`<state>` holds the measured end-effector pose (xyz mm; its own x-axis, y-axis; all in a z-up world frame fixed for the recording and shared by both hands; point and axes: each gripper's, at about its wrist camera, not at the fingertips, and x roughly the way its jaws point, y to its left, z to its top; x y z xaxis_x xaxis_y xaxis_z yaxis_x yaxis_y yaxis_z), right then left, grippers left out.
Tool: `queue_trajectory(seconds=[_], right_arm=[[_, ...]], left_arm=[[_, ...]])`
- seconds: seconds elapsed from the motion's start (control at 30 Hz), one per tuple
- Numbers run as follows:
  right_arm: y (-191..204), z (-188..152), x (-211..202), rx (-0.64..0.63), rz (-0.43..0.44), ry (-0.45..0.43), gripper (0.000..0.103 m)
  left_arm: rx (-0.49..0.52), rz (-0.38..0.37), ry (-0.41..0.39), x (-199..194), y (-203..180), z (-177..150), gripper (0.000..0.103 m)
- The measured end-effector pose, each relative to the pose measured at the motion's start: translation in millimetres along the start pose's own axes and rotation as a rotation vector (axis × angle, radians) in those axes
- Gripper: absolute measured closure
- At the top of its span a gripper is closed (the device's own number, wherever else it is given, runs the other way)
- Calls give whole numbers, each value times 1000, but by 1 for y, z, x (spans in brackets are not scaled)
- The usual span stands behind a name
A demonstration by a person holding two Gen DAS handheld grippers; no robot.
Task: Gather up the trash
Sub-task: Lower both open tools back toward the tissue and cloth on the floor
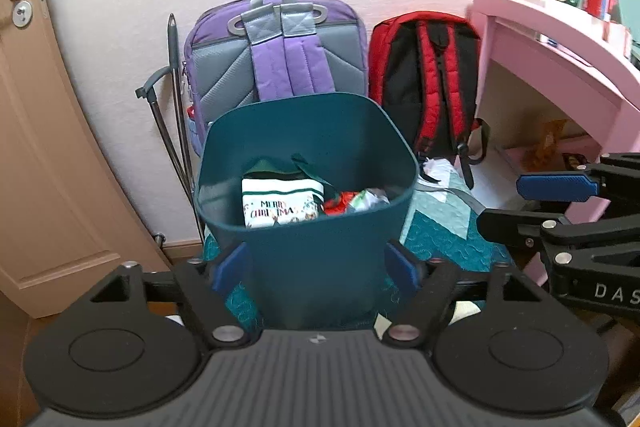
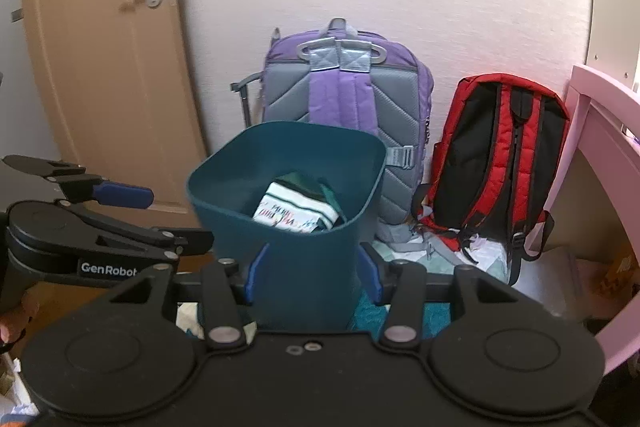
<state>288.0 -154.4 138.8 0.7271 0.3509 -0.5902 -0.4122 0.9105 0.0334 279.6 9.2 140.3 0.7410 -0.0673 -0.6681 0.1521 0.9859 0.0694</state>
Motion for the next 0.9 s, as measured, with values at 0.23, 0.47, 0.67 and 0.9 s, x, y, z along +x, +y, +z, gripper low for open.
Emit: queue_trajectory(seconds=[0.23,0.47,0.67,0.9], right_arm=[[5,-31,-22,-3,40,32,54],[2,-81,-15,18,91,104,53],[-1,-138,19,26,130,191,52],[-11,-212,84,51,104,316,52]], left_arm=[[24,-57,15,-23,-12,-41,20],[30,-112,77,-13,-16,-97,20],[45,-159,169,27,-17,-148,20],[87,-139,269,97,-11,-206,20]])
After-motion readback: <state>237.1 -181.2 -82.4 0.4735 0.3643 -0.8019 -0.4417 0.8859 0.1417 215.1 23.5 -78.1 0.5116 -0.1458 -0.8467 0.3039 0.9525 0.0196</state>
